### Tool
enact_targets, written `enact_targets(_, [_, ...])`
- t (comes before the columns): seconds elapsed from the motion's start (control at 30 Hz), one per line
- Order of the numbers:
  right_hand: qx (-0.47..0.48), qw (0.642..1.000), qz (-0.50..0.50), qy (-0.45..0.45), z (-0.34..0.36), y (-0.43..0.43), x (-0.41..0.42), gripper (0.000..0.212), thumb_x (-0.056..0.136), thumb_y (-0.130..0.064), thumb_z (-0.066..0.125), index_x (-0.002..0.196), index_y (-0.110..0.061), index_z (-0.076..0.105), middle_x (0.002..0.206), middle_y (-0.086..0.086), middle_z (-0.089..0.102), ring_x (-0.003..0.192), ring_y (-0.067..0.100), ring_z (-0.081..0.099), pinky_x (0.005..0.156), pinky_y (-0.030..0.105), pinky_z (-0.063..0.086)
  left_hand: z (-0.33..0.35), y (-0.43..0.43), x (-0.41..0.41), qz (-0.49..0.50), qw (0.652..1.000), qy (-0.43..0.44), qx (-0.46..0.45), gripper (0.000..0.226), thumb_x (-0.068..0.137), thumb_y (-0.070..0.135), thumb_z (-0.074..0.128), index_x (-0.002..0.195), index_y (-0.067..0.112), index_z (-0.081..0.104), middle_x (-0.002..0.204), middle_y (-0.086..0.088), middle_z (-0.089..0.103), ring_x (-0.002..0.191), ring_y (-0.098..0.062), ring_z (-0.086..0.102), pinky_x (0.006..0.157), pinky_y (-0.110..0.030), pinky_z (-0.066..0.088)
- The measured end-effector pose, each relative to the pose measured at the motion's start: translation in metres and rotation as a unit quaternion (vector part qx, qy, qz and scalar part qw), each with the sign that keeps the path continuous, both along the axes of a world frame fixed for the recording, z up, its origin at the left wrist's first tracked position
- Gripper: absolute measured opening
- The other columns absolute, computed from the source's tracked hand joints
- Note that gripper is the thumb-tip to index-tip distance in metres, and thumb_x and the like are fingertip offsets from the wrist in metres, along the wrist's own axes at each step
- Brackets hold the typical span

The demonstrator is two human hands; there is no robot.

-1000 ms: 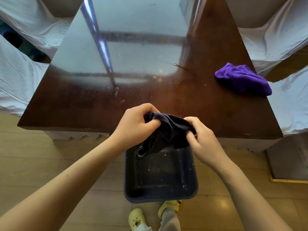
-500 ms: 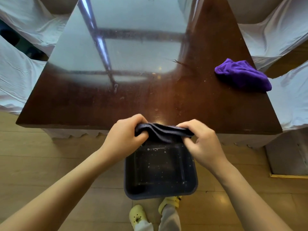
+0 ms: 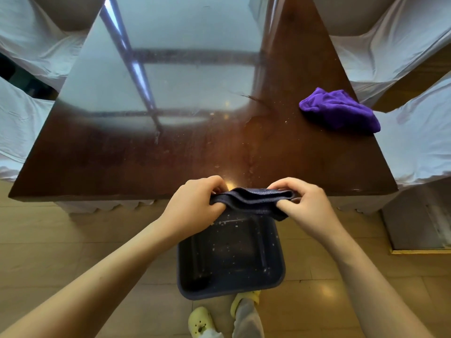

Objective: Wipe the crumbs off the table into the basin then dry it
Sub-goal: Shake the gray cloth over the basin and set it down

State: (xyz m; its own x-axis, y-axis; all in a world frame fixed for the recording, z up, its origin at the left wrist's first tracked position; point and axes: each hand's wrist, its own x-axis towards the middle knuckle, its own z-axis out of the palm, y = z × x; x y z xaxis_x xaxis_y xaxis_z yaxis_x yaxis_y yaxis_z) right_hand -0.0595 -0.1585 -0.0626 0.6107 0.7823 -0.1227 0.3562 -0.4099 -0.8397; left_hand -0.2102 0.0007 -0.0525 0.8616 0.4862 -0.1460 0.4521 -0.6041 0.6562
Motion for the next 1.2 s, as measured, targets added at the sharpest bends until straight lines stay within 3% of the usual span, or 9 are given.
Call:
enact_targets(0.17, [0.028, 0.999, -0.043, 0.005, 0.048, -0.016, 0.055, 0.029, 0.075, 0.006, 0.059, 0.087, -0.019, 0.071, 0.088, 0.0, 0.072, 0.083, 0.018, 0.066, 0.071, 0.034, 0.056, 0.042, -0.005, 0.057, -0.025, 0.997, -0.053, -0.052, 0.013, 0.079, 0.012, 0.057, 0.083, 0.023, 0.061, 0.066, 0.018, 0.058, 0.057, 0.003, 0.054, 0.05, -0.009, 0.041])
enact_targets(0.27, [0.049, 0.995, -0.079, -0.048, 0.077, -0.025, 0.103, 0.03, 0.076, 0.007, 0.059, 0.087, -0.019, 0.071, 0.089, -0.002, 0.071, 0.089, 0.013, 0.064, 0.08, 0.028, 0.053, 0.071, -0.013, 0.113, -0.044, 0.994, -0.091, -0.033, 0.012, 0.078, 0.014, 0.057, 0.085, 0.022, 0.062, 0.069, 0.013, 0.06, 0.062, -0.003, 0.055, 0.053, -0.017, 0.04])
enact_targets(0.5, [0.025, 0.976, -0.153, -0.154, 0.069, -0.039, 0.2, 0.033, 0.074, 0.009, 0.057, 0.085, -0.021, 0.066, 0.086, 0.002, 0.065, 0.083, 0.022, 0.061, 0.079, 0.037, 0.051, 0.066, -0.039, 0.233, -0.054, 0.992, -0.106, 0.045, 0.018, 0.075, 0.007, 0.054, 0.093, 0.01, 0.056, 0.096, -0.014, 0.069, 0.088, -0.036, 0.06, 0.07, -0.037, 0.044])
enact_targets(0.63, [-0.032, 0.973, -0.127, -0.191, 0.022, -0.053, 0.22, 0.034, 0.069, 0.015, 0.054, 0.09, -0.009, 0.065, 0.094, 0.011, 0.066, 0.092, 0.029, 0.058, 0.086, 0.034, 0.045, 0.02, -0.063, 0.256, -0.103, 0.983, -0.068, 0.137, 0.015, 0.081, 0.009, 0.052, 0.095, 0.006, 0.051, 0.095, -0.016, 0.066, 0.086, -0.038, 0.059, 0.062, -0.037, 0.036])
enact_targets(0.77, [-0.081, 0.977, -0.033, -0.195, -0.018, -0.077, 0.218, 0.042, 0.06, 0.018, 0.054, 0.091, -0.008, 0.063, 0.1, 0.011, 0.066, 0.1, 0.03, 0.057, 0.09, 0.026, 0.038, -0.018, -0.081, 0.25, -0.205, 0.956, -0.03, 0.208, 0.016, 0.07, 0.007, 0.06, 0.085, 0.006, 0.055, 0.087, -0.015, 0.067, 0.082, -0.036, 0.062, 0.067, -0.039, 0.048])
enact_targets(0.87, [-0.095, 0.978, 0.034, -0.183, -0.029, -0.093, 0.213, 0.04, 0.063, 0.002, 0.063, 0.097, -0.017, 0.059, 0.112, 0.002, 0.061, 0.11, 0.022, 0.052, 0.096, 0.033, 0.039, -0.038, -0.087, 0.238, -0.246, 0.932, 0.005, 0.266, 0.035, 0.059, 0.018, 0.069, 0.092, 0.008, 0.061, 0.108, -0.012, 0.068, 0.106, -0.029, 0.061, 0.091, -0.036, 0.051])
enact_targets(0.97, [-0.129, 0.968, 0.062, -0.207, -0.024, -0.096, 0.213, 0.035, 0.071, -0.036, 0.064, 0.103, -0.025, 0.054, 0.116, -0.006, 0.056, 0.111, 0.013, 0.048, 0.094, 0.031, 0.037, -0.045, -0.089, 0.23, -0.241, 0.952, 0.036, 0.186, 0.049, 0.074, 0.029, 0.057, 0.116, 0.006, 0.049, 0.145, -0.012, 0.039, 0.139, -0.025, 0.027, 0.115, -0.043, 0.022])
enact_targets(1.07, [-0.11, 0.962, 0.035, -0.246, -0.013, -0.076, 0.217, 0.035, 0.081, -0.052, 0.046, 0.101, -0.025, 0.053, 0.104, -0.007, 0.056, 0.099, 0.012, 0.048, 0.086, 0.03, 0.039, -0.041, -0.084, 0.225, -0.205, 0.968, -0.006, 0.144, 0.05, 0.082, 0.049, 0.046, 0.119, 0.015, 0.048, 0.149, -0.003, 0.035, 0.142, -0.017, 0.018, 0.117, -0.042, 0.009])
enact_targets(1.2, [-0.056, 0.959, 0.001, -0.279, -0.01, -0.023, 0.236, 0.038, 0.091, -0.041, 0.042, 0.119, -0.019, 0.055, 0.121, 0.004, 0.059, 0.114, 0.022, 0.049, 0.097, 0.037, 0.04, -0.032, -0.041, 0.21, -0.126, 0.982, -0.051, 0.129, 0.049, 0.085, 0.055, 0.037, 0.12, 0.023, 0.05, 0.147, 0.001, 0.039, 0.14, -0.013, 0.025, 0.115, -0.04, 0.012])
